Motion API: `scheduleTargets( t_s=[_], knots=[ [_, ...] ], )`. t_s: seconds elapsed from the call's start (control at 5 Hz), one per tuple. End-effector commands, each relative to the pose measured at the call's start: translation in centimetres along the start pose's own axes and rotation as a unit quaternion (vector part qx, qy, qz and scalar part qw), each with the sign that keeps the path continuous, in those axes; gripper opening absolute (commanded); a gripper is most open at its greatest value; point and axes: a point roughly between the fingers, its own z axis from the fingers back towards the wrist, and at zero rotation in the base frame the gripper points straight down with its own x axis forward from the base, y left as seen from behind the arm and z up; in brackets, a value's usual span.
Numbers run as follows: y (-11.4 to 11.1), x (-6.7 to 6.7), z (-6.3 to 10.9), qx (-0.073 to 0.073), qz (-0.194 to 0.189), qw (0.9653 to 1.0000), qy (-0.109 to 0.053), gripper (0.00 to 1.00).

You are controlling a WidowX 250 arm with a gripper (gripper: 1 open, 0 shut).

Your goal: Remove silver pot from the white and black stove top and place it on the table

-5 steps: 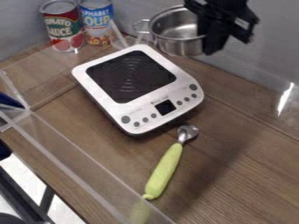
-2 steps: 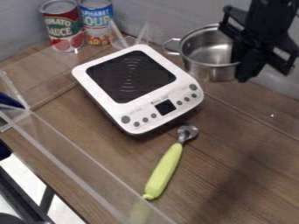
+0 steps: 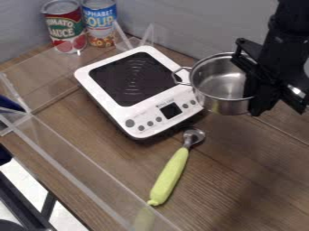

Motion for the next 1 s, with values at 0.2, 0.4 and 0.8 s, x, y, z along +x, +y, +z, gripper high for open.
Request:
scheduleTargets(
  t_s=[0.2,0.4,0.8],
  knots=[
    [-4.4,-0.7,0.1,-0.018,-0.021,0.9989,-0.037,0.0],
    [-6.1,-1.0,-1.3,-0.026,-0.023,0.9986,-0.04,0.0],
    [-7.9,-1.2,-3.2,-0.032,-0.035,0.9981,-0.04,0.0]
  ],
)
